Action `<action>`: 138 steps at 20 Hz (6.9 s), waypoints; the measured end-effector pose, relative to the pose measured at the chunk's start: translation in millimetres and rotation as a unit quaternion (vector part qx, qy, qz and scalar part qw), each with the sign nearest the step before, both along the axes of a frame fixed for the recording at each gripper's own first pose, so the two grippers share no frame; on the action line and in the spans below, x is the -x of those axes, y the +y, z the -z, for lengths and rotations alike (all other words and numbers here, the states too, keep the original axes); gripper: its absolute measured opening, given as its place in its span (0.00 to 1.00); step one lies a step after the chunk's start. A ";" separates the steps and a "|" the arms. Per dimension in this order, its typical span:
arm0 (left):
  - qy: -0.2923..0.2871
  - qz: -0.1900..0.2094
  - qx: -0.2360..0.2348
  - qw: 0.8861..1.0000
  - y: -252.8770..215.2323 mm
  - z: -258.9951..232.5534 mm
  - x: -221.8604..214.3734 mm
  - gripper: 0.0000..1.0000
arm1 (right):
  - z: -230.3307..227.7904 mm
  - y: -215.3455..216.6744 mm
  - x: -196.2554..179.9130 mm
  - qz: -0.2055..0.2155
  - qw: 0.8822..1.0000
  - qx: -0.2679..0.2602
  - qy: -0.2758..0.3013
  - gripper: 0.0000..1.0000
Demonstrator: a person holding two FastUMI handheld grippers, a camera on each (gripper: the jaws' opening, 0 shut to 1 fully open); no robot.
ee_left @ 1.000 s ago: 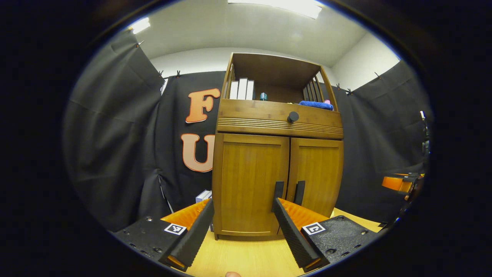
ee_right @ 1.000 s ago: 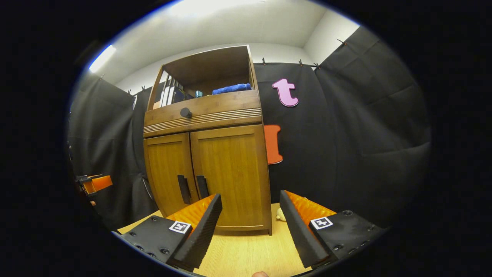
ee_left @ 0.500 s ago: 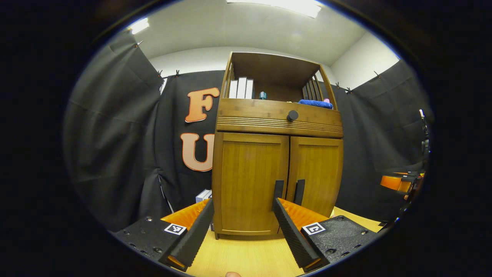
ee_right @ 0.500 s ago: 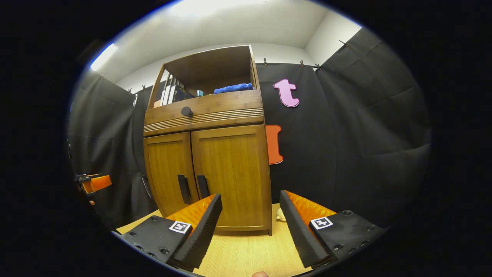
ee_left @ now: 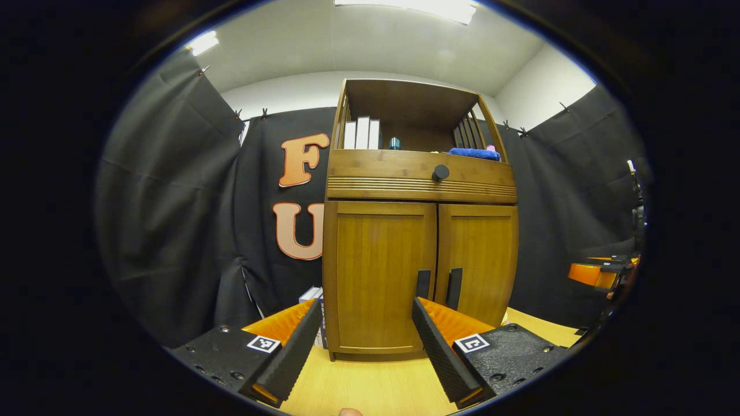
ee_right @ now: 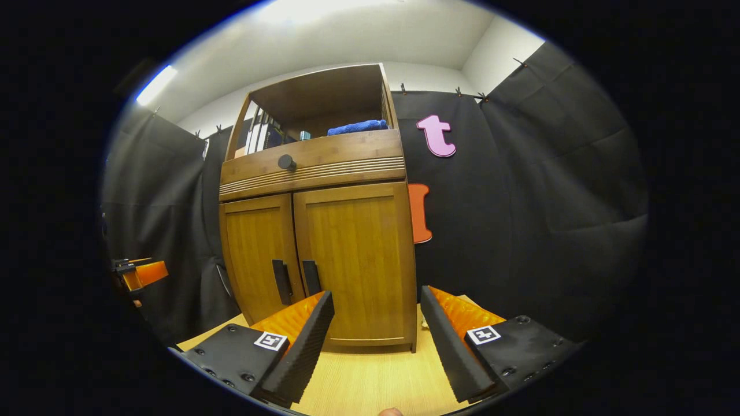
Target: Open the right door of the double-door shoe cabinet with the right hand, and open the left door with the left hand.
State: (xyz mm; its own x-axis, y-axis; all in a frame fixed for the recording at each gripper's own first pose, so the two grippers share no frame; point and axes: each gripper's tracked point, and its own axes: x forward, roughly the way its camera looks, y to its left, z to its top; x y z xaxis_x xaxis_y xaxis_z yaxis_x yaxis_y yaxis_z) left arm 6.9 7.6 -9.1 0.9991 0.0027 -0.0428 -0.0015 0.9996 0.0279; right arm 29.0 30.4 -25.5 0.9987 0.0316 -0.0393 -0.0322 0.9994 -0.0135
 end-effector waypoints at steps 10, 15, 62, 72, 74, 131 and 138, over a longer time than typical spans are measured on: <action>0.013 -0.007 0.009 1.000 21.2 16.1 -1.5 0.98 | 26.5 61.3 -51.5 -0.038 0.999 0.002 0.013 0.98; 0.014 -0.013 0.010 1.000 36.9 20.0 -2.5 0.92 | 43.7 85.6 -83.5 -0.038 0.999 0.010 0.022 0.98; 0.031 -0.038 0.012 0.999 89.5 61.6 -17.9 0.95 | 116.0 142.9 -222.8 -0.048 0.997 0.018 0.057 0.30; 0.022 -0.016 0.011 1.000 56.0 40.0 25.9 0.92 | 104.9 109.2 -147.0 -0.062 0.997 0.024 0.045 0.28; 0.022 -0.013 0.010 1.000 50.2 38.6 33.5 0.95 | 98.9 101.4 -137.4 -0.065 0.997 0.019 0.047 0.24; 0.048 0.040 0.015 0.998 -113.2 66.7 -37.3 0.92 | 58.7 -145.8 -18.4 -0.004 0.999 -0.013 0.034 0.11; 0.064 0.048 0.020 0.997 -135.4 88.0 -77.4 0.92 | 54.9 -158.2 -5.6 -0.005 0.998 -0.047 0.033 0.11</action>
State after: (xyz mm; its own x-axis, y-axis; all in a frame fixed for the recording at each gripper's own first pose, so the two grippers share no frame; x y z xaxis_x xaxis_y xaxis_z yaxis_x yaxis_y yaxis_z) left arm 84.4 -127.7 -97.1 0.9811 -0.0971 -0.1675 0.0953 0.9953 -0.0189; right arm 34.6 -127.9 -80.4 0.9937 0.0479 -0.1016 -0.0395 0.9958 0.0831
